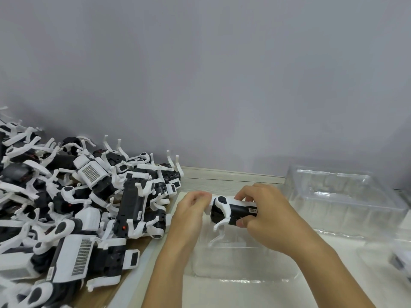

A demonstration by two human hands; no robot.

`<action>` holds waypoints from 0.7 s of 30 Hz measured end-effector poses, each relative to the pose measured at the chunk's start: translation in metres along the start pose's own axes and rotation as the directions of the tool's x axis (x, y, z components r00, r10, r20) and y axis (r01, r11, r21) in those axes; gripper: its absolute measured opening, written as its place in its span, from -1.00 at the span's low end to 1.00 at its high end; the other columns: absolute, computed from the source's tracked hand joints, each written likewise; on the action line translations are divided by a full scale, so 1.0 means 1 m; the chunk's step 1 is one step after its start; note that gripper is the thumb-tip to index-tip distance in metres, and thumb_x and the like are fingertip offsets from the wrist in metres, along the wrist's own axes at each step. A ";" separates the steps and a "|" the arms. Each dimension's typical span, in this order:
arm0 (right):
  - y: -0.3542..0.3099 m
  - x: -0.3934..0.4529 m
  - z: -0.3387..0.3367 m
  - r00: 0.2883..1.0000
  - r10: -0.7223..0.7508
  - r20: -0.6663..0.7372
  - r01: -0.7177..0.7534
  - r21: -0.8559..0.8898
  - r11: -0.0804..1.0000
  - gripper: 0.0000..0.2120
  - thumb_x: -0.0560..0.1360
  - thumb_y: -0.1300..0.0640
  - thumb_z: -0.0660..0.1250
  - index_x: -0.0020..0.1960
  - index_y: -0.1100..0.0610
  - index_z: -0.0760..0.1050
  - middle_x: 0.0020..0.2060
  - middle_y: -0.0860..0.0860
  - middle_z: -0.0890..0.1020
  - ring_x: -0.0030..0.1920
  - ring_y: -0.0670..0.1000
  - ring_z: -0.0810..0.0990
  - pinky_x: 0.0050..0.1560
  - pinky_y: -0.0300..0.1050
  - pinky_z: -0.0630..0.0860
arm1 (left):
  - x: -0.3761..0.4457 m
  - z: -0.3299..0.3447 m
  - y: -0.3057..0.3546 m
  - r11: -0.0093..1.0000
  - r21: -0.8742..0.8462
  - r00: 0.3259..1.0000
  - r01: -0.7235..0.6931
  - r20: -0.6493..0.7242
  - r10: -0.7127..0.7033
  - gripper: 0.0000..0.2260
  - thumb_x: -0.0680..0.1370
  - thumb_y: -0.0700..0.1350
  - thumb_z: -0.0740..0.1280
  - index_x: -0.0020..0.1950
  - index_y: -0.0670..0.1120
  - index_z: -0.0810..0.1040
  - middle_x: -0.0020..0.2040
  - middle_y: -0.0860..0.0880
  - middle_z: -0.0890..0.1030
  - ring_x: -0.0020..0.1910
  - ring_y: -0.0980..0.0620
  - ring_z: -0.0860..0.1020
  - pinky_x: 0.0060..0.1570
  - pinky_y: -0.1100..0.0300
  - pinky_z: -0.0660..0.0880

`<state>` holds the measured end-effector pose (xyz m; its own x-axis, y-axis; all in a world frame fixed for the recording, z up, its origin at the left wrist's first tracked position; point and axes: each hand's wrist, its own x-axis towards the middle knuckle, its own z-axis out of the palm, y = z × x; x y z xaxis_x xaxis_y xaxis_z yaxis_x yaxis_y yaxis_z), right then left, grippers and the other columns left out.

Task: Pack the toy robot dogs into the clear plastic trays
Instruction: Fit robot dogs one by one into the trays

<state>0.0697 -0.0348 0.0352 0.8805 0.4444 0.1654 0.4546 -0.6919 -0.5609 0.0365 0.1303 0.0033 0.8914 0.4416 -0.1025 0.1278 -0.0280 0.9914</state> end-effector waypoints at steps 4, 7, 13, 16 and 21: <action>0.001 0.000 0.005 0.999 -0.016 -0.041 0.016 -0.001 1.000 -0.75 0.43 0.15 0.44 0.06 -0.07 0.50 -0.06 -0.20 0.44 0.11 -0.06 0.37 0.20 -0.06 0.36 | 0.003 0.000 -0.003 0.995 -0.045 0.996 0.090 -0.005 -0.090 -0.91 0.55 -0.04 0.38 -0.11 0.10 0.66 -0.06 0.12 0.70 0.12 0.03 0.61 0.26 -0.02 0.48; 0.001 0.000 0.011 0.998 -0.034 -0.060 0.034 -0.011 0.999 -0.74 0.45 0.14 0.43 0.09 -0.05 0.49 -0.06 -0.20 0.42 0.14 -0.07 0.34 0.21 -0.09 0.34 | 0.003 -0.002 -0.003 0.990 -0.078 0.993 0.117 -0.022 -0.119 -0.94 0.55 -0.05 0.39 -0.06 0.09 0.67 0.01 0.07 0.70 0.13 0.02 0.61 0.30 -0.07 0.47; 0.006 0.002 0.017 0.998 -0.037 -0.052 0.035 -0.052 0.998 -0.69 0.47 0.18 0.39 0.18 -0.05 0.50 -0.06 -0.20 0.39 0.15 -0.10 0.27 0.02 -0.21 0.30 | 0.004 -0.002 -0.007 0.998 0.008 0.997 0.059 -0.041 -0.058 -0.83 0.56 -0.17 0.36 0.06 0.07 0.64 0.10 0.19 0.62 0.07 0.19 0.59 -0.07 0.25 0.44; 0.007 0.003 0.018 0.996 -0.048 -0.069 0.045 -0.045 0.998 -0.66 0.46 0.18 0.40 0.20 -0.04 0.52 -0.07 -0.20 0.39 0.09 -0.13 0.24 -0.01 -0.23 0.27 | 0.004 -0.003 -0.006 0.996 -0.021 0.996 0.083 -0.031 -0.083 -0.83 0.57 -0.17 0.36 0.06 0.07 0.65 0.10 0.16 0.62 0.11 0.15 0.58 0.10 0.16 0.49; 0.006 0.004 0.018 0.997 -0.052 -0.064 0.049 -0.047 0.998 -0.62 0.48 0.18 0.41 0.28 -0.03 0.53 -0.02 -0.17 0.40 0.08 -0.15 0.22 -0.02 -0.23 0.27 | 0.007 -0.004 -0.006 0.996 -0.015 0.995 0.092 -0.037 -0.093 -0.80 0.56 -0.19 0.38 0.12 0.05 0.63 0.13 0.15 0.62 0.10 0.11 0.59 0.04 0.16 0.47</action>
<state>0.0735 -0.0274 0.0180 0.8623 0.4428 0.2458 0.5033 -0.6951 -0.5133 0.0397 0.1373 -0.0028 0.8592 0.4748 -0.1908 0.2027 0.0264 0.9789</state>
